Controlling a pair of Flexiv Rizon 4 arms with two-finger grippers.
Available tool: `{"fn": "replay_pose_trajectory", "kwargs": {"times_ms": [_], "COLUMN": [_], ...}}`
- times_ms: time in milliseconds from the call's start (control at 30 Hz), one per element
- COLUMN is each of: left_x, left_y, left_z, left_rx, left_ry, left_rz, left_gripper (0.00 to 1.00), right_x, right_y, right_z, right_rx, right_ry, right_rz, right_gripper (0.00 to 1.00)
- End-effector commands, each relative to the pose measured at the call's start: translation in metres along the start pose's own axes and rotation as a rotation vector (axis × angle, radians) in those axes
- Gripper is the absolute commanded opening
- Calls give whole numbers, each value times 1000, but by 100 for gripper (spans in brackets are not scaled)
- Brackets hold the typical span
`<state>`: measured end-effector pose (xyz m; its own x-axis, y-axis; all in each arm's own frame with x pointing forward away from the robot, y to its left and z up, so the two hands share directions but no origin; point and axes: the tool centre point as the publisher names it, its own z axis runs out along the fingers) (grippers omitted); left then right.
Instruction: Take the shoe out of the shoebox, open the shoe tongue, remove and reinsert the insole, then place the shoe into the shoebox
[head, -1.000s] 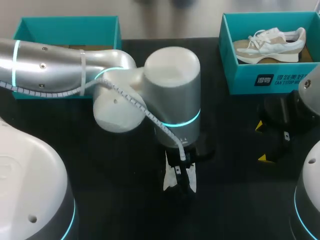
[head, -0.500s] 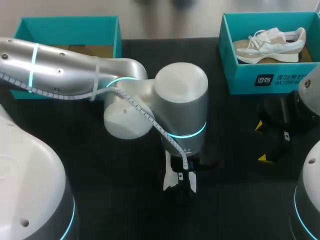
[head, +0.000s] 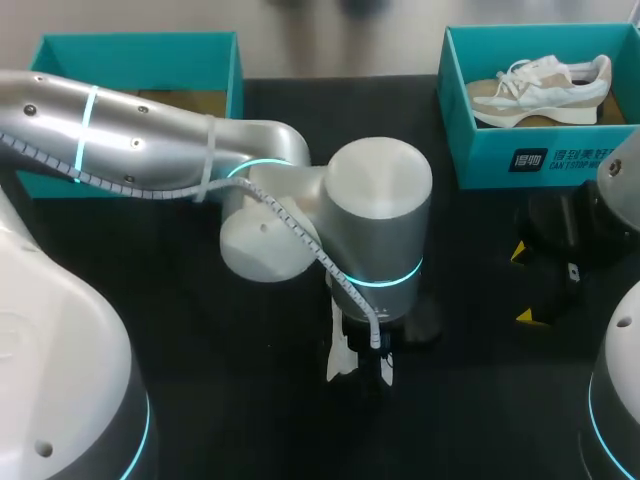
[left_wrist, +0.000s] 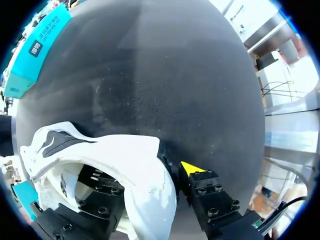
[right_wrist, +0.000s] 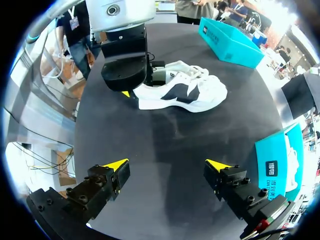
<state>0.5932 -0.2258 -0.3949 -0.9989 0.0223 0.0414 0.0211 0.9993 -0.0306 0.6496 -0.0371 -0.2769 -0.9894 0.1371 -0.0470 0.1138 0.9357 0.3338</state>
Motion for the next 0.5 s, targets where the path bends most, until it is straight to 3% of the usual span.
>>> {"fn": "replay_pose_trajectory", "kwargs": {"times_ms": [33,133,233,333,367,400,500], "left_x": [1,1,1,1,1,1,0], "left_y": [3,4,4,1,1,1,2], "left_z": [-3,-5,-4,2,2,2,0], "left_rx": [0,-6,-19,-38,-37,-37,-34], "left_ry": [-5,-3,-1,-3,-2,-3,-9], "left_rz": [4,13,28,32,33,34,40], "left_gripper": [64,76,73,43,27,0,0], "right_x": [1,1,1,1,1,1,1], "right_y": [1,1,1,1,1,1,1], "right_z": [1,1,1,1,1,1,1], "right_rx": [3,3,3,3,3,3,3], "right_ry": [-1,-1,-1,-1,-1,-1,-1], "right_rz": [0,0,0,0,0,0,0], "right_gripper": [100,100,100,100,100,100,100]}}
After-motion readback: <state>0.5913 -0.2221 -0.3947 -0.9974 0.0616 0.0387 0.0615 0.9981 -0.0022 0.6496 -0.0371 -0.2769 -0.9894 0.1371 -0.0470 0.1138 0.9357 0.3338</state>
